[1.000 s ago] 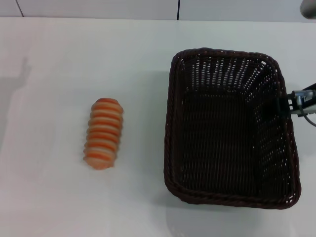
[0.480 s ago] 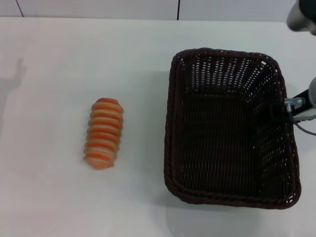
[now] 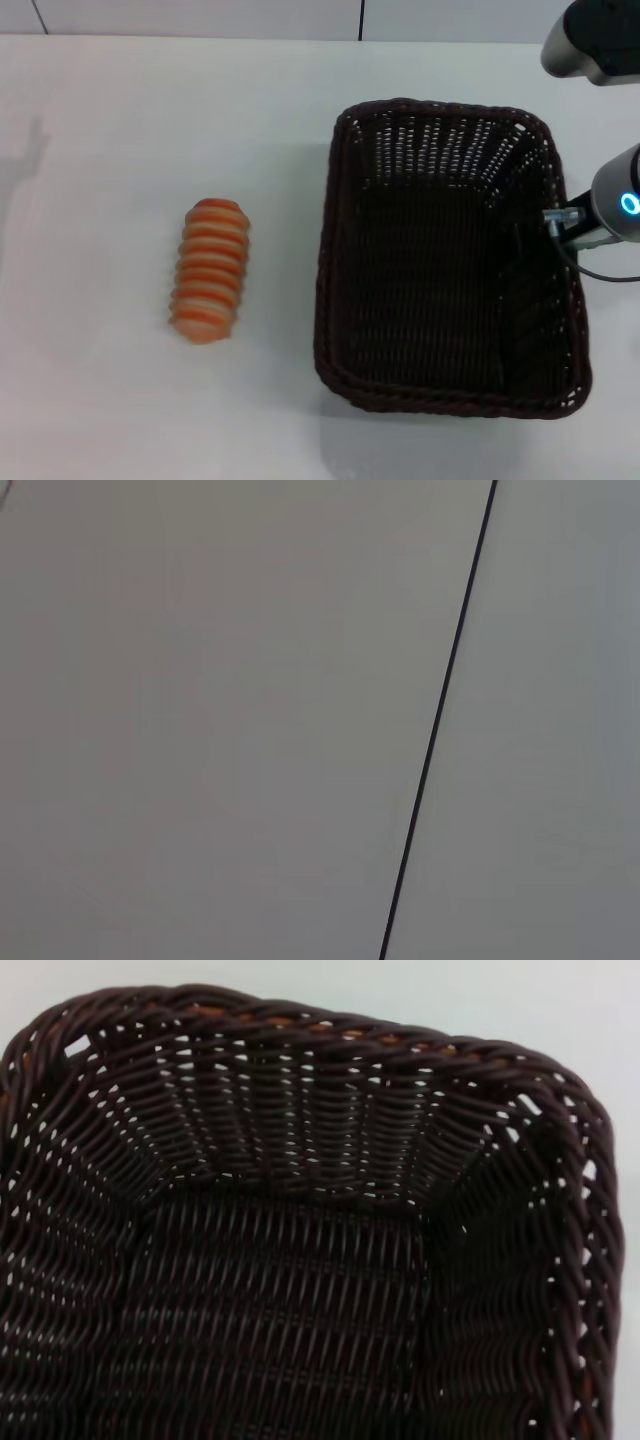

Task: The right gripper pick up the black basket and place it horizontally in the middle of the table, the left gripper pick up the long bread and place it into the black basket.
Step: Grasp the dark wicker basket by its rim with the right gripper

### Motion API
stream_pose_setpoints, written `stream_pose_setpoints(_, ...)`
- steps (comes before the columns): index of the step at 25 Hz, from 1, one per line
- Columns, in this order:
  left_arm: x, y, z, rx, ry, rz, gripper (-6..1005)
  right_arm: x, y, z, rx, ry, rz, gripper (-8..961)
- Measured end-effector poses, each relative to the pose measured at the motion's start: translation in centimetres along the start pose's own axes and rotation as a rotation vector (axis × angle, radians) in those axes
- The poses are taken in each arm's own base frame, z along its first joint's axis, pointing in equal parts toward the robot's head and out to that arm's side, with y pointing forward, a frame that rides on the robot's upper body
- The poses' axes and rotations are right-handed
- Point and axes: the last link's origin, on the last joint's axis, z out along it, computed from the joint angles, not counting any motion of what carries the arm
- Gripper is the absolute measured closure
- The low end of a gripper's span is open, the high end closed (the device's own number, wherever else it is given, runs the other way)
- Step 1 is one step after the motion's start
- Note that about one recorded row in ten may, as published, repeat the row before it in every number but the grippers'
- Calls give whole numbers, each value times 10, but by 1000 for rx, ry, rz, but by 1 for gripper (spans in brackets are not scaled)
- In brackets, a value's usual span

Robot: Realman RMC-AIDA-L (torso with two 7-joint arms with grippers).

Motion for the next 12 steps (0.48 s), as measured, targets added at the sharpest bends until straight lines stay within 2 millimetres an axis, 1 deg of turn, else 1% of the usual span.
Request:
stream_pose_setpoints(2,0,0,0,4,2,-2,129,0,1,0,-3,-8,-5,246)
stream_pose_setpoints(7,0,1,-1,8,9,-8,130,2,0,2,-1,-3,-12,453)
stream_pose_setpoints(12,-1,1,-3,17,11,-14,130,3,-1,2,0,-1,-16,562)
